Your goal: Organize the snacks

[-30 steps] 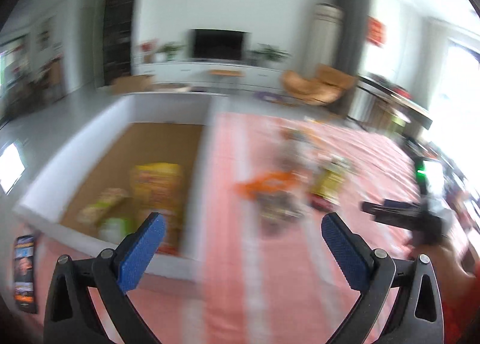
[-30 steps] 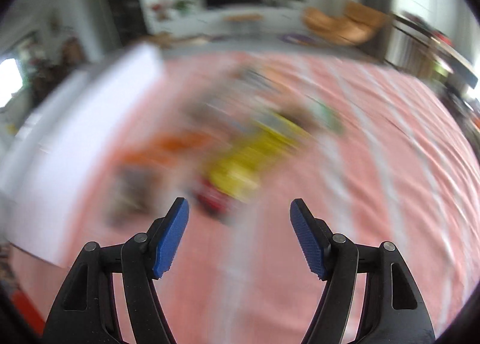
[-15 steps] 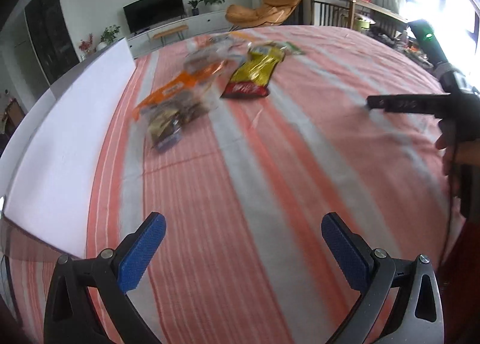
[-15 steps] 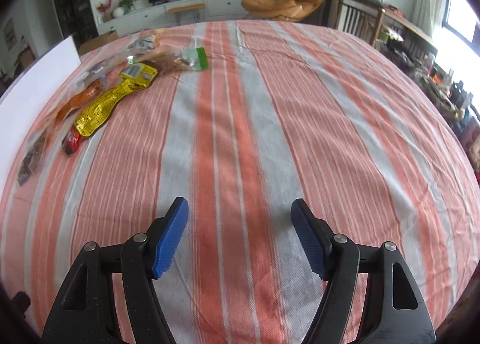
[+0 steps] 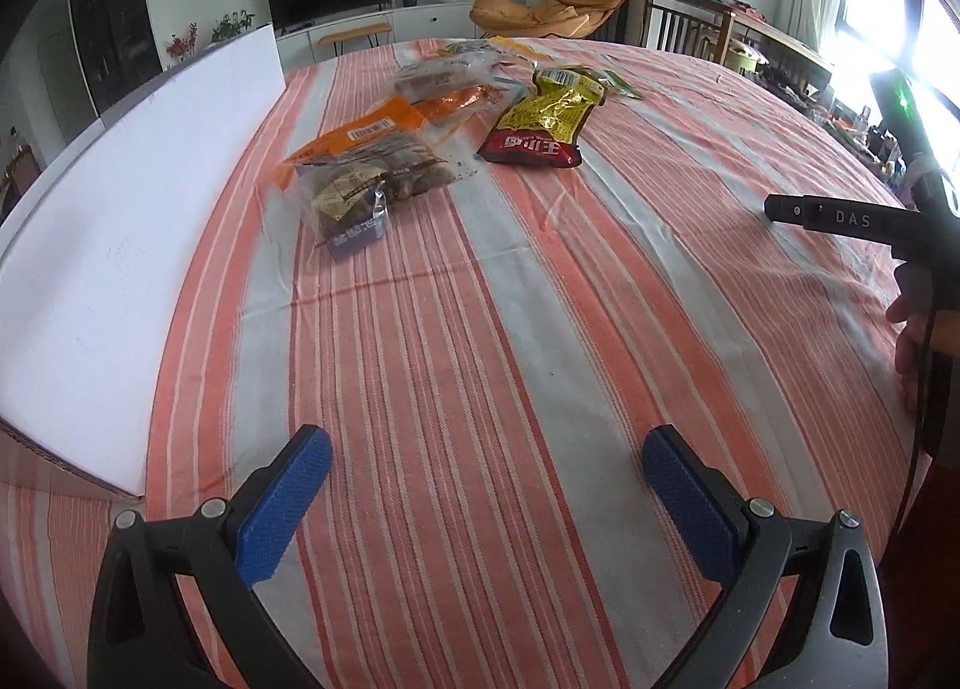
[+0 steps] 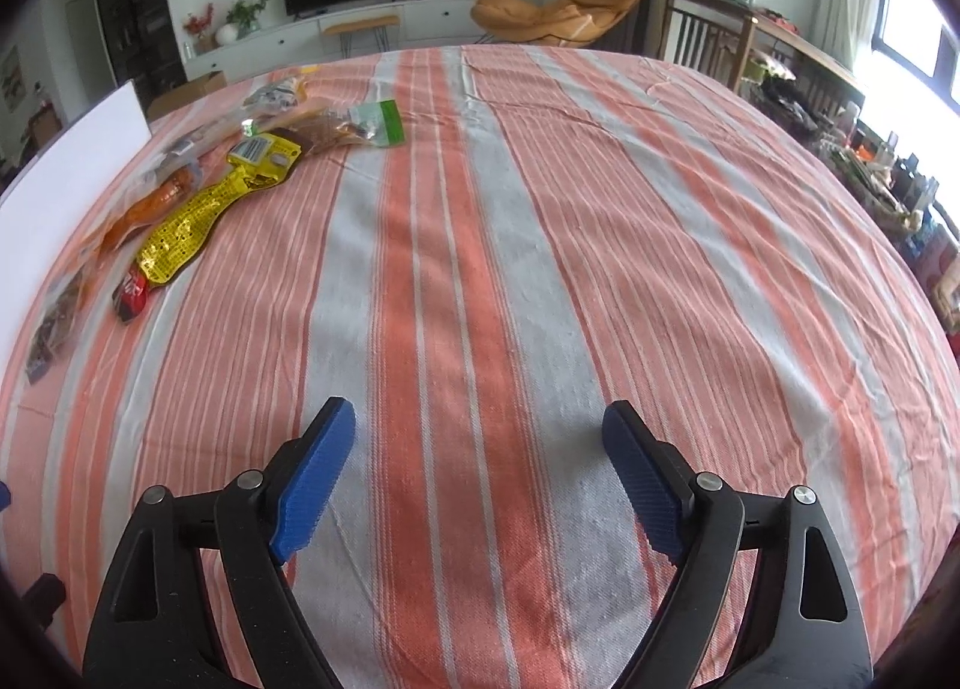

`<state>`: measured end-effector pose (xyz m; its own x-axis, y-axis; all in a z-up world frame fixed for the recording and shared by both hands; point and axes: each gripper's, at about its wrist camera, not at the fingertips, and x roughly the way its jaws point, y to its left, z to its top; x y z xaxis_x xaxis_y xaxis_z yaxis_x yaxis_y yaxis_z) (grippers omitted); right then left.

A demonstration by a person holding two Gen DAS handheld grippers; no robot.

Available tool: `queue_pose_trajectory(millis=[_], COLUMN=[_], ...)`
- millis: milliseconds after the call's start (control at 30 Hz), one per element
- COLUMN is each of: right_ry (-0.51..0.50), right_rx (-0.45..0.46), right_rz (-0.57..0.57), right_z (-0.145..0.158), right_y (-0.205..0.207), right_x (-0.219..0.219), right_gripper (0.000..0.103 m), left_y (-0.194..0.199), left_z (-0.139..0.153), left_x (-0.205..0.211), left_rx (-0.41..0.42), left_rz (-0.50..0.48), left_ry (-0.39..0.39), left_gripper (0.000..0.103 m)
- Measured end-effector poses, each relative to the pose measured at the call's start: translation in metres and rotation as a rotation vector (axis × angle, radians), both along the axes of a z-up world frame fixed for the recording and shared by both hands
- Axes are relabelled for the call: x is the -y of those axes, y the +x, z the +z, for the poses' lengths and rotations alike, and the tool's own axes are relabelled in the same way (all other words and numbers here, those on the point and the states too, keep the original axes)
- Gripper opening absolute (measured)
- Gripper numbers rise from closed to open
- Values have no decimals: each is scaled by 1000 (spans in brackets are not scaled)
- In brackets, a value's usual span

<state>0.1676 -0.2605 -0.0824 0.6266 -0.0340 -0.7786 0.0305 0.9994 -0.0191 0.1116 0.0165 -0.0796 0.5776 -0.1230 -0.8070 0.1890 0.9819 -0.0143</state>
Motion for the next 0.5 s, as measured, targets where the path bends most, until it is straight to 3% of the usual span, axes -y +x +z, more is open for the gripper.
queue_pose_trajectory(millis=[500], right_ry=[-1], right_rx=[-2], right_rz=[-7], right_z=[-1], right_y=[1], right_x=[2], right_gripper=[89], left_y=[2], left_z=[1], left_x=[1], left_rx=[-7], left_rz=[6], left_ry=[4], left_gripper=[103])
